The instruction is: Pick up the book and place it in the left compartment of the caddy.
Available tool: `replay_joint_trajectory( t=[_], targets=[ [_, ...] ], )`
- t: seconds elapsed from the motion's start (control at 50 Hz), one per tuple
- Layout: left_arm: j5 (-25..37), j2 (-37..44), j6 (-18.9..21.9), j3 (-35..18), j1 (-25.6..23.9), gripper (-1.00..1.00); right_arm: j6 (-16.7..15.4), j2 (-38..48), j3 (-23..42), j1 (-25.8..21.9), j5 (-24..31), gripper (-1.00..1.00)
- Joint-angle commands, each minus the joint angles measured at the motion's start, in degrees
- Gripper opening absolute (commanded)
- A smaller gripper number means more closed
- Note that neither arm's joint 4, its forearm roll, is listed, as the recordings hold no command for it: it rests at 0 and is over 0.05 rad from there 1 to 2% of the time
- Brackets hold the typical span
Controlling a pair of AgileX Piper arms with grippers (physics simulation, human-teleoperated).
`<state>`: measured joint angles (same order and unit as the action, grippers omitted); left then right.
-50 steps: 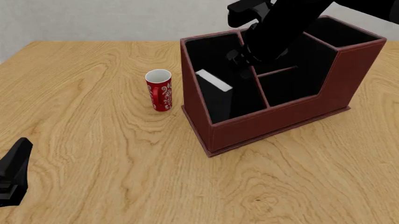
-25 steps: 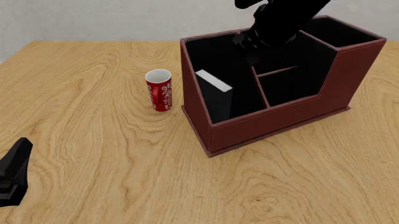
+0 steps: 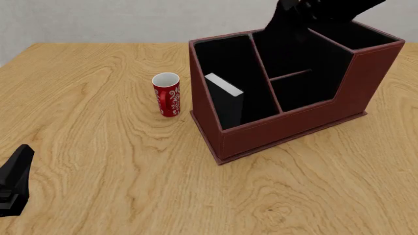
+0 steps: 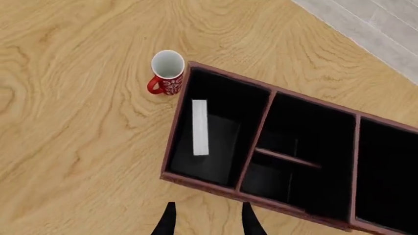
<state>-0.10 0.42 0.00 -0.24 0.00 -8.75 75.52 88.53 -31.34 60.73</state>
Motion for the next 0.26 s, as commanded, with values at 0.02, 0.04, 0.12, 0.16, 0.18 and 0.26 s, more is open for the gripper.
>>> replay_joint_trajectory(
  t=[0.02, 0.04, 0.12, 0.16, 0.18, 0.26],
  targets=[
    [0.0, 0.0, 0.0, 0.0, 0.0, 1.00, 1.0, -8.5, -7.8, 0.2, -5.3, 1.00],
    [0.0, 0.0, 0.0, 0.0, 0.0, 1.00, 0.2, -10.5, -9.6, 1.1, -7.2, 1.00],
    [0.0, 0.0, 0.0, 0.0, 0.0, 1.00, 1.4, -13.2, -12.9, 0.8, -9.0, 1.00],
    [0.0, 0.0, 0.0, 0.0, 0.0, 1.00, 1.7, -13.8, -13.4, 0.6, -9.3, 1.00],
    [0.0, 0.0, 0.0, 0.0, 0.0, 1.00, 1.5, -14.9, -15.1, 1.3, -10.4, 1.00],
    [0.0, 0.0, 0.0, 0.0, 0.0, 1.00, 2.9, -16.3, -16.2, 1.4, -11.5, 1.00]
  ],
)
